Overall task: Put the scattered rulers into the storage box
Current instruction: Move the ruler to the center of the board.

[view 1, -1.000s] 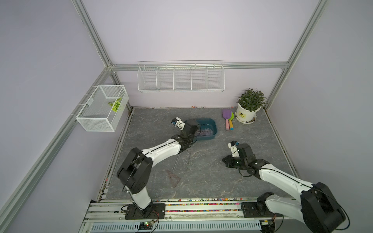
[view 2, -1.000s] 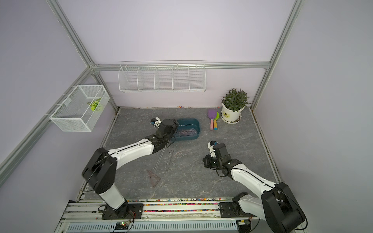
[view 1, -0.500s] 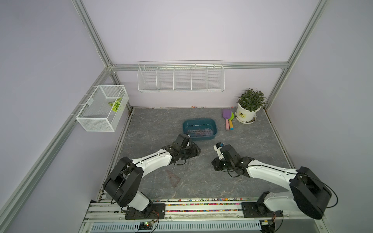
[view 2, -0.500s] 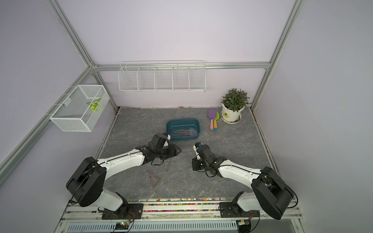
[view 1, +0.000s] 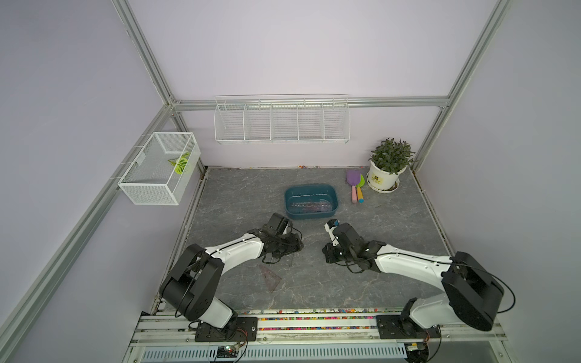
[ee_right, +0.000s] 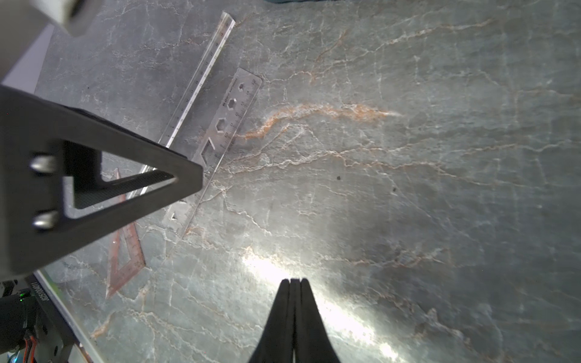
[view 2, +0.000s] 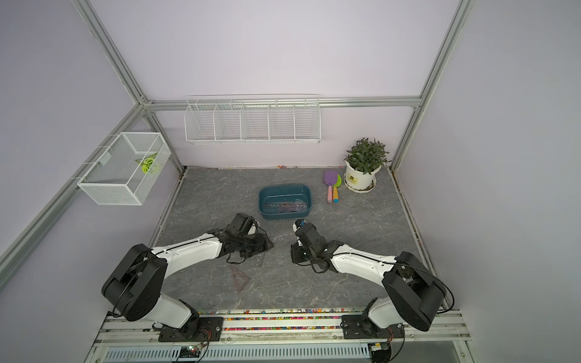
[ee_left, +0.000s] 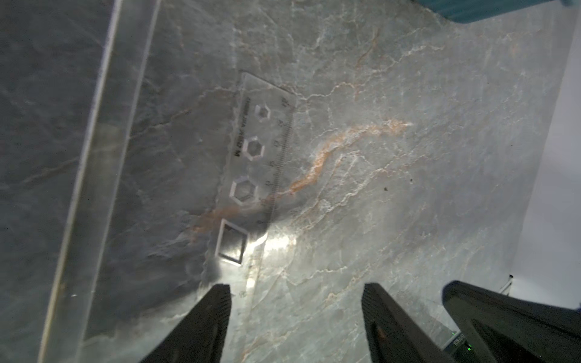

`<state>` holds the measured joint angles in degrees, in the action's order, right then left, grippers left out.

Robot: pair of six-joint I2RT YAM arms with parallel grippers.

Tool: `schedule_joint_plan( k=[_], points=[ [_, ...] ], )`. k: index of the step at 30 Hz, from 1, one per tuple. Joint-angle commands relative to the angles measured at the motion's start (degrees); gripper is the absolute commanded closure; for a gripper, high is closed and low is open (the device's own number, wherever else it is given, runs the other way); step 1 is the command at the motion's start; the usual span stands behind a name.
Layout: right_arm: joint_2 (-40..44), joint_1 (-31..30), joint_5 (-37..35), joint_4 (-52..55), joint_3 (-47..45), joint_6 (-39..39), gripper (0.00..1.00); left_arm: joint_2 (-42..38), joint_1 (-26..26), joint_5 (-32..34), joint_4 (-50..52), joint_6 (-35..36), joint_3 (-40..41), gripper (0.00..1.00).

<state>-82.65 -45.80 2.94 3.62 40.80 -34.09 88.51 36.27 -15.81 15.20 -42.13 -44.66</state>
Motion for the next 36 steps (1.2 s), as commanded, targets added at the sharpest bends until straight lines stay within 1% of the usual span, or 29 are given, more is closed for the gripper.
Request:
schedule_joint_plan(
  k=[1,6,8,11,15,18,20,26,29,36],
  points=[
    [-0.7,-0.4,-1.2,0.9,1.2,-0.9,0.92,0.4,-0.1,3.4,1.9,2.0,-0.4,0.28],
    [-2.0,-0.5,-0.7,0.3,1.5,-1.2,0.92,-3.7,-0.1,9.0,4.6,3.0,-1.1,0.27],
    [-2.5,-0.5,-0.6,-0.2,1.5,-1.3,0.92,-4.1,-0.1,10.3,4.6,3.4,-1.0,0.26],
    [-3.1,-0.5,-0.3,-0.3,2.0,-1.2,0.92,-0.8,-0.2,9.9,5.0,3.7,-2.0,0.27],
    [-3.1,-0.5,-0.1,-0.3,2.3,-1.1,0.92,2.1,-0.2,6.4,1.8,2.0,-0.6,0.31],
    [-3.1,-0.5,-0.2,-0.5,2.2,-1.1,0.92,2.7,0.3,5.9,1.2,1.6,0.0,0.36],
    [-3.1,-0.5,-0.2,-0.5,2.2,-1.0,0.92,3.1,0.7,5.6,1.2,1.8,-0.2,0.45],
    [-3.3,-0.5,-0.3,-0.9,2.1,-0.9,0.92,5.9,2.7,4.6,1.2,2.5,-1.7,0.6],
    [-3.0,-0.5,-0.6,-1.0,1.7,-0.9,0.92,7.2,4.0,4.1,1.1,2.4,-2.8,0.64],
    [-1.9,-0.5,-0.9,-1.8,-0.1,-0.9,0.92,11.0,6.3,3.1,0.6,3.0,-5.7,0.67]
  ],
)
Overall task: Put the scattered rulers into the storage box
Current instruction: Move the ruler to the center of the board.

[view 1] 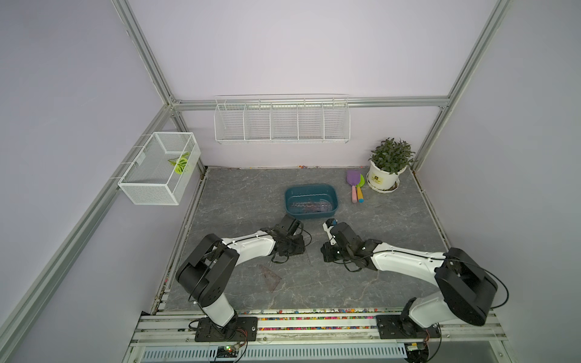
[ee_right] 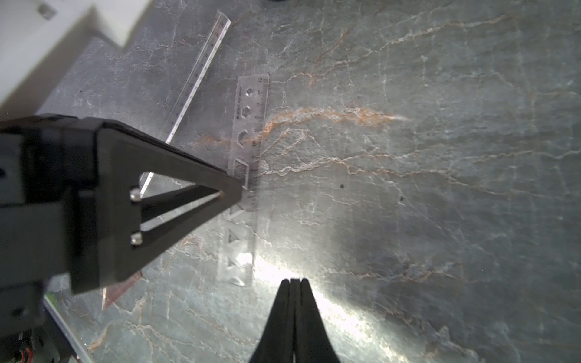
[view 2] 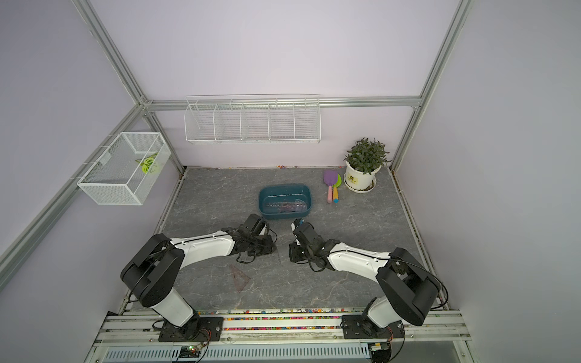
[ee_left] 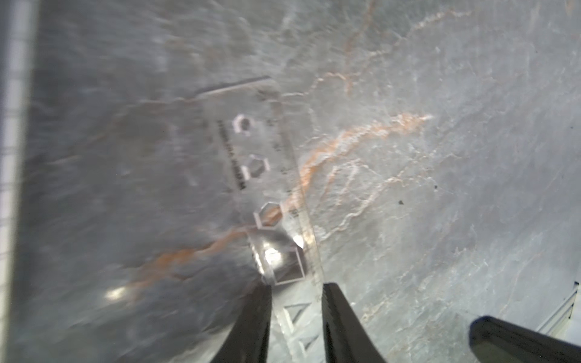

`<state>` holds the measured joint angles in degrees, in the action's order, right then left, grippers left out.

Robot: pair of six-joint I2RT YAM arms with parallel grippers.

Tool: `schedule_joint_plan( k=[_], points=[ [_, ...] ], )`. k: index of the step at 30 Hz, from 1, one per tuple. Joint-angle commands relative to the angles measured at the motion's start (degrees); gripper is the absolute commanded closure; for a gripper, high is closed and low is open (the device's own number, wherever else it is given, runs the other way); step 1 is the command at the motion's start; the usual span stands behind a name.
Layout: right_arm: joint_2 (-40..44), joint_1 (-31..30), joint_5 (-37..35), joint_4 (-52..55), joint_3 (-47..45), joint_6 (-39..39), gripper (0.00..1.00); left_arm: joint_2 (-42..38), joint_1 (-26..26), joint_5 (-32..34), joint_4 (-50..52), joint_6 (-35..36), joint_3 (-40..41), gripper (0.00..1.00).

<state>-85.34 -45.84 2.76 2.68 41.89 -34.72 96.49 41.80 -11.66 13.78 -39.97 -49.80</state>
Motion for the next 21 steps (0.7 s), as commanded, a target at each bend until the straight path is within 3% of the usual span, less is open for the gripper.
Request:
schedule_joint_plan(
  k=[1,5,12,16,21],
  points=[
    [0.8,-0.5,-0.8,-1.0,-1.5,-0.3,0.92,3.6,0.9,-1.2,2.0,1.0,-1.0,0.68],
    [0.4,-0.4,-0.5,-2.3,-2.3,0.0,0.92,4.8,1.0,-1.1,3.1,1.9,-2.5,0.69],
    [-4.2,0.4,2.9,-4.9,-0.5,0.8,0.92,-1.4,-1.2,6.8,6.3,0.8,-0.9,0.64],
    [-6.8,0.8,4.0,-5.4,1.3,1.2,0.91,0.8,-4.5,2.2,3.2,1.7,-1.8,0.63],
    [-10.0,0.8,5.3,-5.1,3.0,1.8,0.88,5.8,-4.4,-2.8,2.1,3.4,-4.7,0.63]
  ],
)
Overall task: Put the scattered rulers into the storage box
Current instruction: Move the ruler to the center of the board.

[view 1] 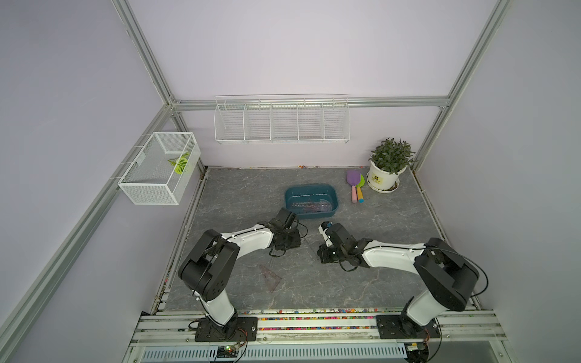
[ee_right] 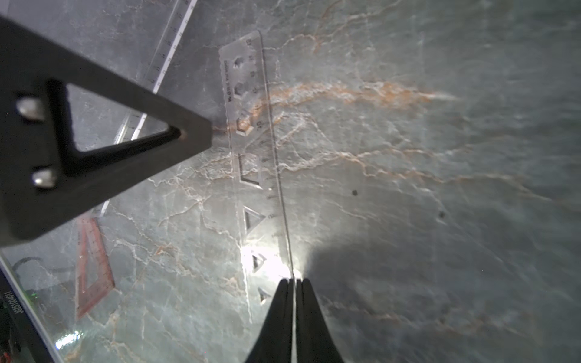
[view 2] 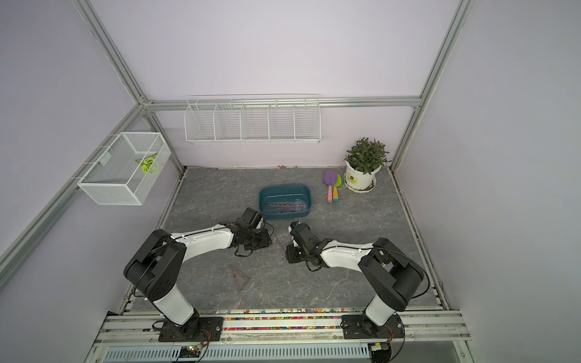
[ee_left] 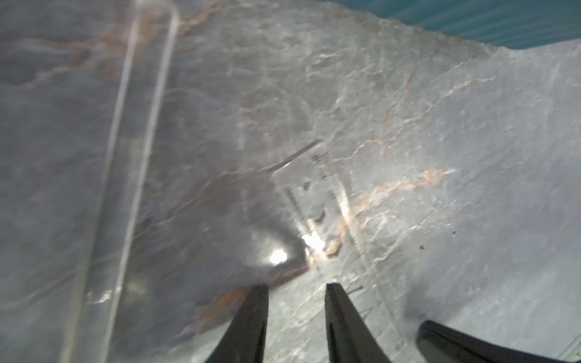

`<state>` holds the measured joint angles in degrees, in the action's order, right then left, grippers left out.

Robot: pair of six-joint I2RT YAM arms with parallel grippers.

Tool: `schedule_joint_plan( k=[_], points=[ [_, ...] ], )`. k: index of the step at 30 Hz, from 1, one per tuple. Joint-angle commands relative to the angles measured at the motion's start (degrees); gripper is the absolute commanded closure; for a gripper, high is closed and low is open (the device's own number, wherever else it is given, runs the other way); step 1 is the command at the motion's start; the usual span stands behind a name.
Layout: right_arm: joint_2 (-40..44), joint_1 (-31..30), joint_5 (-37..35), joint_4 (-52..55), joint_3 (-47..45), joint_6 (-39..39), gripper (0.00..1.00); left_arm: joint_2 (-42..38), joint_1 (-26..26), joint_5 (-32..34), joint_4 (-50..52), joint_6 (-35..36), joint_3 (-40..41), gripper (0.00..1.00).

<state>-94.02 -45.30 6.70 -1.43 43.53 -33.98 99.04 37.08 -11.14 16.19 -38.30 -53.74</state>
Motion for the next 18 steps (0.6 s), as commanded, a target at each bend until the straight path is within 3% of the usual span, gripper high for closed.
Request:
schedule_joint_plan(
  k=[1,18],
  points=[
    [-1.9,0.3,1.5,-1.0,1.7,1.1,0.88,3.7,0.3,-4.6,-1.2,1.5,-0.7,0.63],
    [-4.7,0.4,1.7,-1.7,2.2,0.7,0.88,8.2,2.6,-11.9,-5.7,-0.2,-0.5,0.64]
  ],
)
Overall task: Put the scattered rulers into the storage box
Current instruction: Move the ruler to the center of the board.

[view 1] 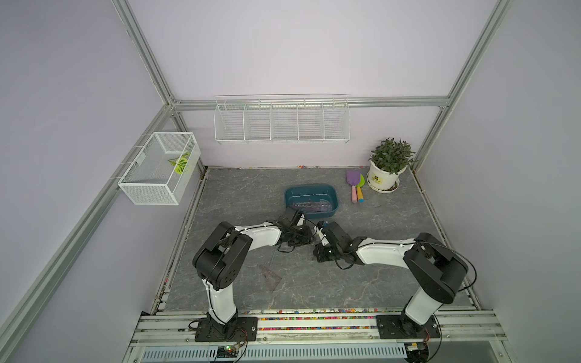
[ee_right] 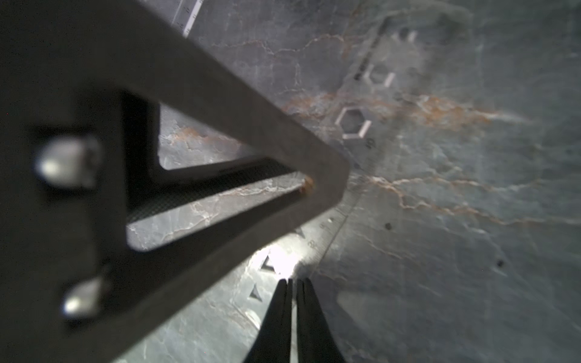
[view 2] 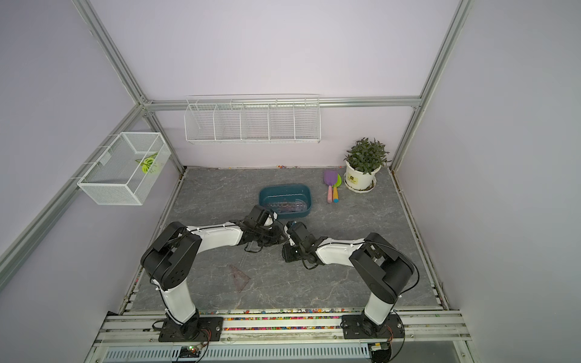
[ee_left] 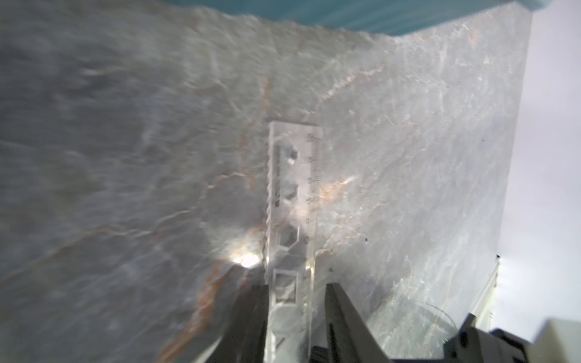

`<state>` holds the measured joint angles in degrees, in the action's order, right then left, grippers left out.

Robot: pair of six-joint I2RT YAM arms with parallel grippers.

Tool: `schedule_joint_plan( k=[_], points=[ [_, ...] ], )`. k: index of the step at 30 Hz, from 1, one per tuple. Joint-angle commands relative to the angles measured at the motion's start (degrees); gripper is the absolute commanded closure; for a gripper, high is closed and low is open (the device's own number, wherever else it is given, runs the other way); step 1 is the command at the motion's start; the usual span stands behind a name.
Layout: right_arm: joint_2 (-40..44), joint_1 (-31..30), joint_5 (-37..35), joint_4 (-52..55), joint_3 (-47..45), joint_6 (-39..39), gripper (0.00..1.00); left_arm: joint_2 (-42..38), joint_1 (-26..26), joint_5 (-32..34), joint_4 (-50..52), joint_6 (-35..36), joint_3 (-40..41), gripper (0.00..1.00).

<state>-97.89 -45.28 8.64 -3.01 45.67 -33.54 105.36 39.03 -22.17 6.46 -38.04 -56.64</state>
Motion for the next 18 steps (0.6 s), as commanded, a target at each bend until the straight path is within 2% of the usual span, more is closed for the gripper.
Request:
schedule_joint_plan(
  k=[1,8,18],
  points=[
    [-0.5,0.6,-0.4,0.1,-0.2,0.3,0.88,1.2,0.7,-0.5,4.2,-0.7,2.9,0.64],
    [3.0,4.0,1.3,-0.9,-1.2,-0.7,0.88,-5.0,-2.5,0.0,4.4,-1.9,6.0,0.64],
    [-0.8,4.8,3.0,-3.9,2.1,-3.7,0.9,-3.0,-2.5,-6.2,2.8,-0.9,6.6,0.64]
  ],
)
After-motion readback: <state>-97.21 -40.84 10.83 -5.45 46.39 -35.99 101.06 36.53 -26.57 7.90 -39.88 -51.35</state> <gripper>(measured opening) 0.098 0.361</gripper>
